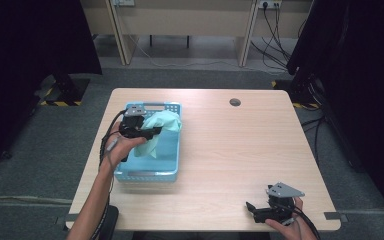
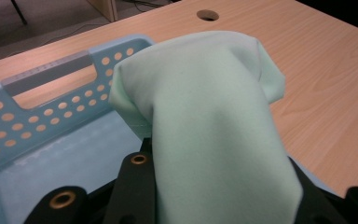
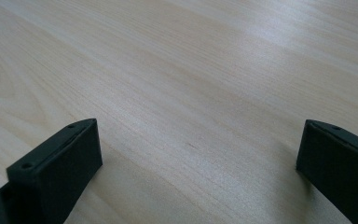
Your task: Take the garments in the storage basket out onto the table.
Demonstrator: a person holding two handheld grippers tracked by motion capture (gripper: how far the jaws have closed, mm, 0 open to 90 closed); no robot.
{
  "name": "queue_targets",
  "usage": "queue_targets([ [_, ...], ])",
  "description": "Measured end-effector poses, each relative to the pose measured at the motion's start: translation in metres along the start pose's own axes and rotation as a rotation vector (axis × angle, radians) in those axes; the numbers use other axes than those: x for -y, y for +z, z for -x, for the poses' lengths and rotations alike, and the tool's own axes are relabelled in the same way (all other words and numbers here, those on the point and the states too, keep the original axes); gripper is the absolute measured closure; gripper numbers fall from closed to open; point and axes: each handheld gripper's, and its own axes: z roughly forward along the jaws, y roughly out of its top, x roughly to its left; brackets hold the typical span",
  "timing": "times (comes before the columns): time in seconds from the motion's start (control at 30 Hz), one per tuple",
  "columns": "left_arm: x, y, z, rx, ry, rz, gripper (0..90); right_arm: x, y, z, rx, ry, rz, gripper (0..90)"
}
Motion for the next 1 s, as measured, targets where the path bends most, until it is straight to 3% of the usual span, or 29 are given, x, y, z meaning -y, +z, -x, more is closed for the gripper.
queue_targets([
  [0.57,-0.023,-0.004,0.026,0.058,0.091,0.024,68.6,0.0,0.0,0.0,0.0,0.0,0.0,0.2],
  [1.0,-0.04,0.007,0.045,0.115,0.13,0.018,68.4,0.0,0.0,0.0,0.001,0.001,0.0,0.2],
])
